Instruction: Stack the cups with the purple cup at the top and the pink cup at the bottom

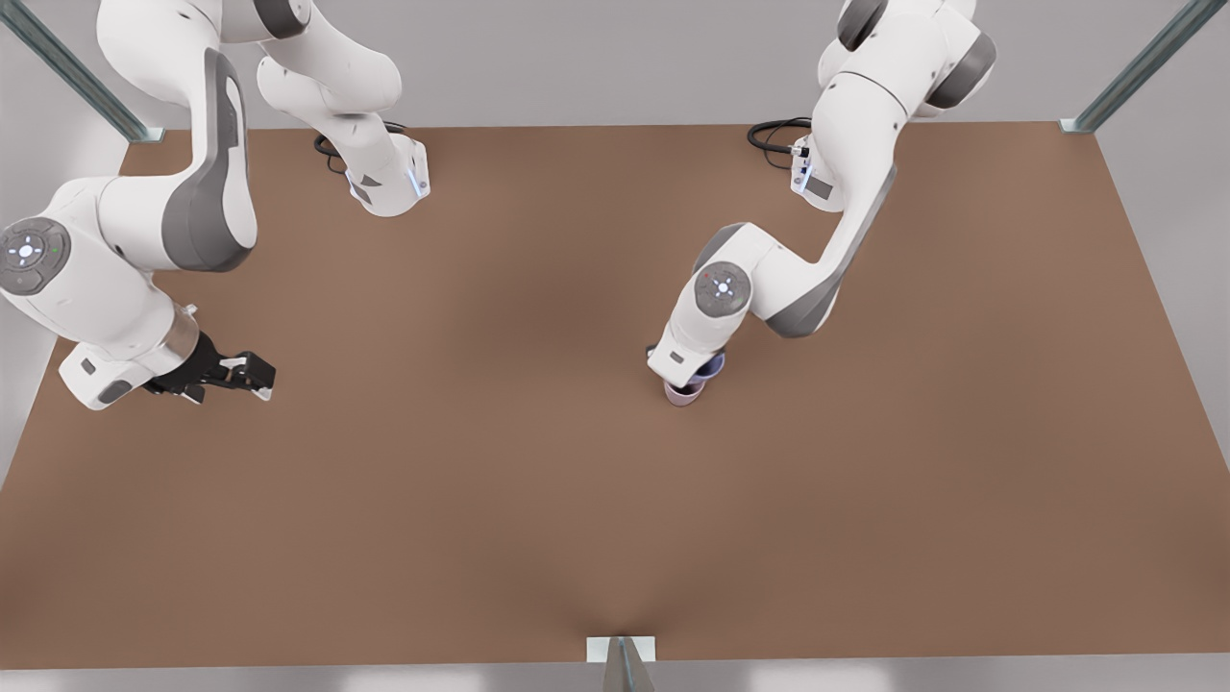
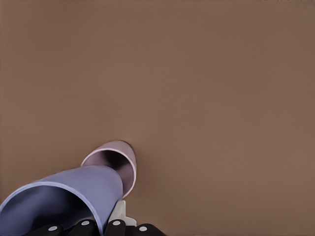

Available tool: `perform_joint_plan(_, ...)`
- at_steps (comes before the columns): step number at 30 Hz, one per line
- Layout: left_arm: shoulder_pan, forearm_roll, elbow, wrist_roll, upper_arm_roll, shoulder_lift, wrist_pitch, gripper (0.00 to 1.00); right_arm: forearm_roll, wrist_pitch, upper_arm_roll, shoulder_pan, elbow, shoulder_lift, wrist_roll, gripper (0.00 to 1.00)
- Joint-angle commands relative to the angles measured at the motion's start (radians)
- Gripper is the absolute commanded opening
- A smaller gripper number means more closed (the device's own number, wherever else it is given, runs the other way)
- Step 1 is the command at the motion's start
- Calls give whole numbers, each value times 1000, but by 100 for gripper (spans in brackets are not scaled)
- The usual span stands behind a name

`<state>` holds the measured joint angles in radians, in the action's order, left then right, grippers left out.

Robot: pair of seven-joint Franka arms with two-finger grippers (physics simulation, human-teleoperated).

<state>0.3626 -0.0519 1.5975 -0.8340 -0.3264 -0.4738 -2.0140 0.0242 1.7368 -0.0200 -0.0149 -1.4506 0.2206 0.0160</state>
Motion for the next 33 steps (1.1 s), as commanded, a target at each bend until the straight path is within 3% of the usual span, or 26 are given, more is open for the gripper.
perform_joint_plan(1, 6, -23, -1, -267, 0, 1, -9, 21, 0, 1, -2, 0, -2, -1, 42, 100)
perform_joint_plan(33, 18, -68, 9, -275, 0, -59, -48, 21, -7, 18, 2, 33, 24, 3, 88, 100)
